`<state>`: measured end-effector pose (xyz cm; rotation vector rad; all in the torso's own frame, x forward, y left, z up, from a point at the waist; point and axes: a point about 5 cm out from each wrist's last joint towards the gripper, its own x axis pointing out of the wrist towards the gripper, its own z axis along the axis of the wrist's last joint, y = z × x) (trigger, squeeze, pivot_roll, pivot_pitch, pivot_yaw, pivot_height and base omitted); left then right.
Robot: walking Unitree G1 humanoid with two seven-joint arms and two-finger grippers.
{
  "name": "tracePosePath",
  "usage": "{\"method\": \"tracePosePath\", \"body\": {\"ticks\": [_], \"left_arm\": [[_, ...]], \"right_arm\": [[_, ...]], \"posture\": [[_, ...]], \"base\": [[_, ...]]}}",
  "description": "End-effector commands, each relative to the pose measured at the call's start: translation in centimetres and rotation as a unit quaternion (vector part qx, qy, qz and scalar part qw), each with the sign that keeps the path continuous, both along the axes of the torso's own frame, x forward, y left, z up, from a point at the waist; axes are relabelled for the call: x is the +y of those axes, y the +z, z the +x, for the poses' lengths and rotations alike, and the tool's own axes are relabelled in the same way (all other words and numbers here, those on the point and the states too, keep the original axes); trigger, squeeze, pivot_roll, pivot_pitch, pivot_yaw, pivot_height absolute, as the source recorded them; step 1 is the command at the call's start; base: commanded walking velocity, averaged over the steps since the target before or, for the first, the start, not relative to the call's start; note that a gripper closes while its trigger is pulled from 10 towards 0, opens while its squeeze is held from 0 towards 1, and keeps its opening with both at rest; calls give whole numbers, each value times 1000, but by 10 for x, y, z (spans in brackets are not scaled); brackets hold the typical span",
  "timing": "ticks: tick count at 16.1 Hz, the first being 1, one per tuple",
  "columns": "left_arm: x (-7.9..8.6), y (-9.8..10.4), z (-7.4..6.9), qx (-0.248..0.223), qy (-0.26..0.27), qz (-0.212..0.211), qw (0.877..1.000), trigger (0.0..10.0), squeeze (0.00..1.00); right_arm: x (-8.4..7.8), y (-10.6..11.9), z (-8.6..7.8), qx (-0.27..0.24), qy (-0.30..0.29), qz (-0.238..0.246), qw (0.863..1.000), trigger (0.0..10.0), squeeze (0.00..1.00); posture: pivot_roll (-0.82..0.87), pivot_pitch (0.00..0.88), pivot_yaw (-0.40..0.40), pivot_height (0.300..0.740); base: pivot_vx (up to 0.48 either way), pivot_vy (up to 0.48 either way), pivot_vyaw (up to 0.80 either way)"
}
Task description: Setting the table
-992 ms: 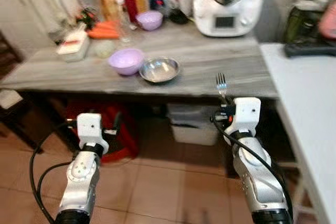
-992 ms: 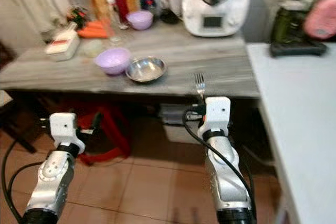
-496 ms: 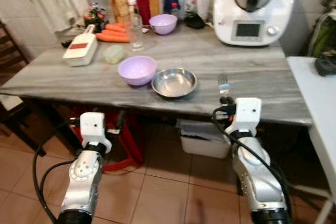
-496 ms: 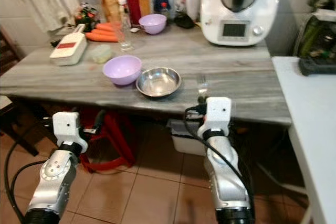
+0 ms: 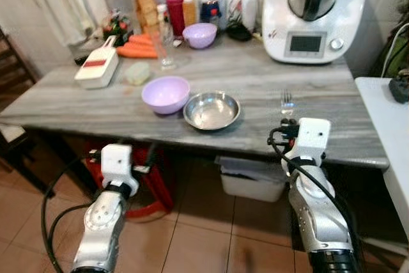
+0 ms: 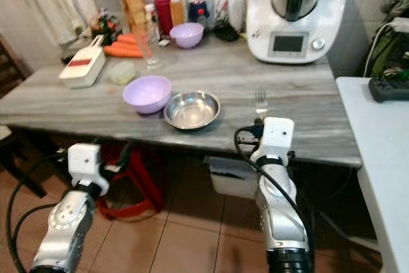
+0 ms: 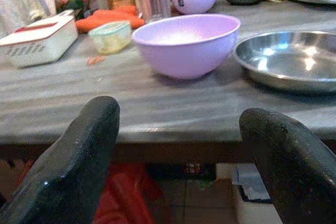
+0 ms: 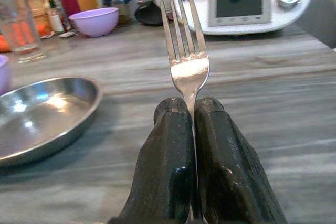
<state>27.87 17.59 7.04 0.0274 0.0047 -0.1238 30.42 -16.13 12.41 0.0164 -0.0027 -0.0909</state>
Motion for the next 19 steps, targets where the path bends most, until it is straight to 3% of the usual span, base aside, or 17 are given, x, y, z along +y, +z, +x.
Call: {"method": "tracePosePath", "body": {"ticks": [1, 8, 10, 14, 15, 17, 19], "left_arm": [[-3, 5, 1, -8, -11, 1, 1000, 10000, 0], [-6, 6, -1, -8, -20, -11, 1000, 10000, 0], [-9, 7, -2, -13, -36, -20, 999, 10000, 0], [-15, 7, -12, -15, -103, -22, 994, 10000, 0], [-21, 8, -21, -13, -168, -27, 985, 10000, 0], [-26, 8, -32, 0, -245, -37, 969, 10000, 0], [-27, 10, -36, 9, -283, -44, 958, 10000, 0]], "right_arm": [[-6, 3, 3, -1, -11, 0, 1000, 10000, 0], [-6, 1, 3, 2, -14, 3, 1000, 10000, 0], [-6, 0, 2, 5, -16, 4, 1000, 10000, 0], [-7, -2, 3, 11, -20, 18, 1000, 10000, 0], [-7, -3, 5, 19, -19, 23, 999, 10000, 0], [-5, -4, 10, 28, -16, 29, 999, 10000, 0], [2, -5, 16, 46, 1, 51, 998, 10000, 0]], "posture": [[-74, 0, 104, 740], [-73, 2, 106, 740], [-74, 5, 106, 740], [-70, 17, 105, 740], [-68, 21, 104, 740], [-65, 26, 103, 740], [-64, 30, 103, 740]], "base": [[334, 0, 0], [383, 0, 0], [0, 0, 0], [0, 0, 0], [0, 0, 0], [0, 0, 0], [0, 0, 0]]}}
